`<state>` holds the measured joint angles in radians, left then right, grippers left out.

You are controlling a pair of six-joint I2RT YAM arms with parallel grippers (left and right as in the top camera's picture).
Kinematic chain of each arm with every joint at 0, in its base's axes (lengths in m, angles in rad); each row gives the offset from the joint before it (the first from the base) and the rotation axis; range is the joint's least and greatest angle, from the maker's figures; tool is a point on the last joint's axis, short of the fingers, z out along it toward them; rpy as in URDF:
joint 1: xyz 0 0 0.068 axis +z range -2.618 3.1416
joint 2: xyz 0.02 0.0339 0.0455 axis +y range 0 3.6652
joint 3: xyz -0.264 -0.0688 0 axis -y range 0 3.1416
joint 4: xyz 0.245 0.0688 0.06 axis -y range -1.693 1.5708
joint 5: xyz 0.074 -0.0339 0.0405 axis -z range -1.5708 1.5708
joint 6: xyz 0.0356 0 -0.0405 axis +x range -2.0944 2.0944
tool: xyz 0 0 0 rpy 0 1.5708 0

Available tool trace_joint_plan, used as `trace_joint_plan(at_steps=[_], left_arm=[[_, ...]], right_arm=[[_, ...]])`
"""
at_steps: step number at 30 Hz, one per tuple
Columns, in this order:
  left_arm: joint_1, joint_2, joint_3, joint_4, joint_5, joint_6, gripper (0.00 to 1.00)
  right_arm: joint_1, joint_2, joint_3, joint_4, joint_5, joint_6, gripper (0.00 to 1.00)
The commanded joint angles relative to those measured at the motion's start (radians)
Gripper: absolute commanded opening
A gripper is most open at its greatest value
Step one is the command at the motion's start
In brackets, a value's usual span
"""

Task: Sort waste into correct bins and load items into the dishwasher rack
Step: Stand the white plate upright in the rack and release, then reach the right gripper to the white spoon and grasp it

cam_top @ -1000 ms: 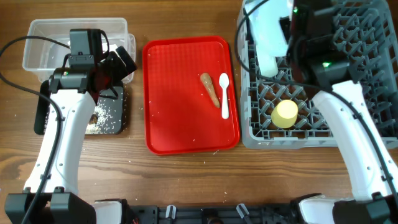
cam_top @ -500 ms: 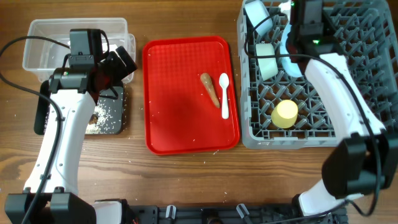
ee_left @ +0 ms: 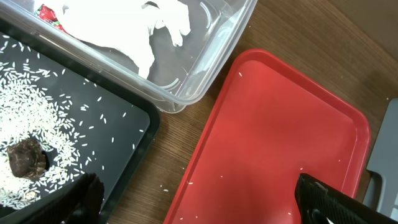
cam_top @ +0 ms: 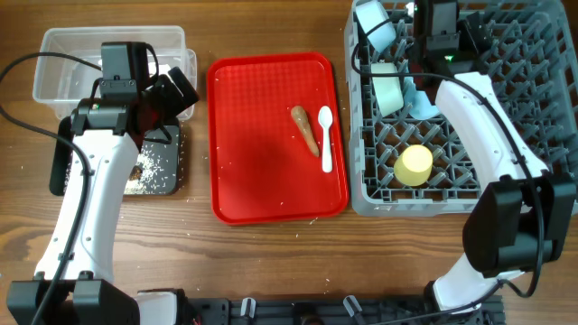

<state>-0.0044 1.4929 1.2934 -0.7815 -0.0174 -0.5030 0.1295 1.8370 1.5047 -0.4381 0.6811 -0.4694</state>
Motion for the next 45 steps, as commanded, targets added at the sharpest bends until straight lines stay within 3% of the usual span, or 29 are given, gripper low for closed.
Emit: trace_joint_plan(at_steps=[1, 6, 10, 14, 15, 17, 23, 28, 33, 45], left_arm=[[0.004, -0.008, 0.014, 0.002, 0.001, -0.006, 1.00], [0.004, -0.008, 0.014, 0.002, 0.001, -0.006, 1.00], [0.004, -0.008, 0.014, 0.002, 0.001, -0.006, 1.00], [0.004, -0.008, 0.014, 0.002, 0.001, -0.006, 1.00], [0.004, -0.008, 0.014, 0.002, 0.001, -0.006, 1.00], [0.004, -0.008, 0.014, 0.002, 0.001, -0.006, 1.00], [0.004, -0.008, 0.014, 0.002, 0.001, -0.006, 1.00], [0.004, -0.008, 0.014, 0.002, 0.001, -0.006, 1.00], [0.004, -0.008, 0.014, 0.002, 0.001, -0.006, 1.00], [0.004, -0.008, 0.014, 0.002, 0.001, -0.006, 1.00]], right_arm=[[0.023, -0.104, 0.016, -0.020, -0.060, 0.184, 1.00], [0.105, -0.238, 0.016, -0.087, -0.343, 0.294, 1.00], [0.175, -0.284, 0.016, -0.117, -0.717, 0.408, 1.00], [0.210, -0.271, -0.004, -0.125, -0.928, 0.658, 1.00], [0.211, -0.264, -0.017, -0.127, -0.929, 0.737, 1.00], [0.212, -0.243, -0.041, -0.140, -0.929, 0.761, 1.00], [0.233, -0.162, -0.075, -0.220, -0.919, 0.753, 0.84], [0.289, -0.078, -0.093, -0.275, -0.761, 0.776, 0.70], [0.307, -0.009, -0.093, -0.285, -0.739, 0.796, 0.56], [0.378, 0.174, -0.093, -0.313, -0.624, 0.870, 0.50]])
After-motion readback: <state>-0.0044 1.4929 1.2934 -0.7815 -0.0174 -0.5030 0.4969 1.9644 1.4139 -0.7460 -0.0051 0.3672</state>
